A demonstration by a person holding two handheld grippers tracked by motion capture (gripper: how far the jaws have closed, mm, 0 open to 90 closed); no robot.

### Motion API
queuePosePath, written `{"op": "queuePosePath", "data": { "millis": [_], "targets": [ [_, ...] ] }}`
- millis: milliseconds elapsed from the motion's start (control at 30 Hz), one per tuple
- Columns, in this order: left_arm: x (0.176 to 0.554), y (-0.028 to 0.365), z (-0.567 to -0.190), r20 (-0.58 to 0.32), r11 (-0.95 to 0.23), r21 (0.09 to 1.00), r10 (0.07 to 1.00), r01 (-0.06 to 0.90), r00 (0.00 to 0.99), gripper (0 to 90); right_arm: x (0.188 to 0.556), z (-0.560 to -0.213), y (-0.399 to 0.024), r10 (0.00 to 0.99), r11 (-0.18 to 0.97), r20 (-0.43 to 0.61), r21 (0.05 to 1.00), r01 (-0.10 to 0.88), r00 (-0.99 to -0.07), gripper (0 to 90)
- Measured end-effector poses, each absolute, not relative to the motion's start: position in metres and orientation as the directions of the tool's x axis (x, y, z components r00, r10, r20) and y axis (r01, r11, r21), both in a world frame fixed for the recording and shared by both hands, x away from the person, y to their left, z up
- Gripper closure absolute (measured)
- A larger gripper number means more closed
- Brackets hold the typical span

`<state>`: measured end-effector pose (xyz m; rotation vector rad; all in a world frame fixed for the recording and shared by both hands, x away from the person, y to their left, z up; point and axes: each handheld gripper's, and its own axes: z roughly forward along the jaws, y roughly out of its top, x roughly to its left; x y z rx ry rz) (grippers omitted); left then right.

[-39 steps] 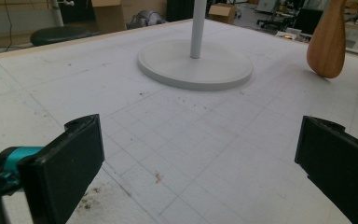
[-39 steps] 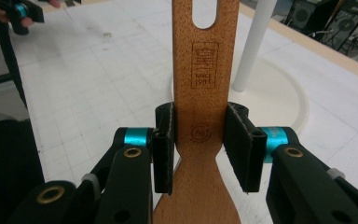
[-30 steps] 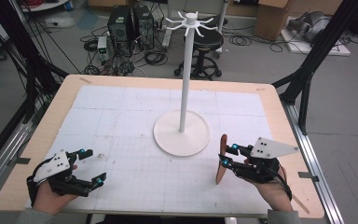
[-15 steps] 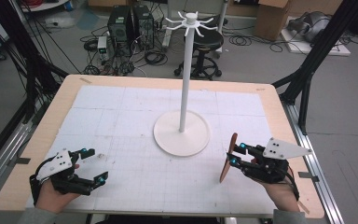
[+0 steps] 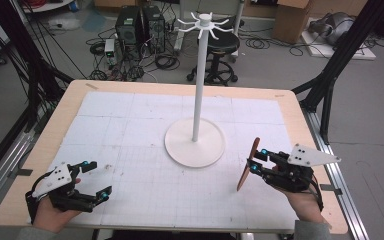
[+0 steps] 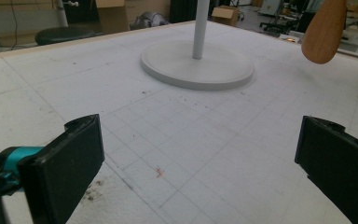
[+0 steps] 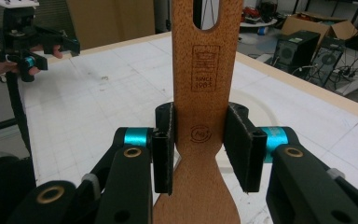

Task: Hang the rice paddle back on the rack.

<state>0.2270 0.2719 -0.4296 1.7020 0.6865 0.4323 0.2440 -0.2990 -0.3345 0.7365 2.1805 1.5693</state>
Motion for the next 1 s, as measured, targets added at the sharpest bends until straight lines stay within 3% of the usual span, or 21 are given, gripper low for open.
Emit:
{"op": "queuePosePath", "data": {
  "millis": [500, 1000],
  "targets": [
    [0.223, 0.275, -0.430, -0.075, -0.131, 0.969, 0.649, 0.209, 0.757, 1.8, 0.251, -0.324, -0.301, 0.514, 0.229, 0.020, 0.960, 0.160, -0.857, 64.1],
    [0.219, 0.280, -0.430, -0.085, -0.115, 0.970, 0.661, 0.213, 0.746, 1.8, 0.271, -0.288, -0.314, 0.442, 0.224, 0.045, 0.962, 0.159, -0.896, 64.1]
  ]
}}
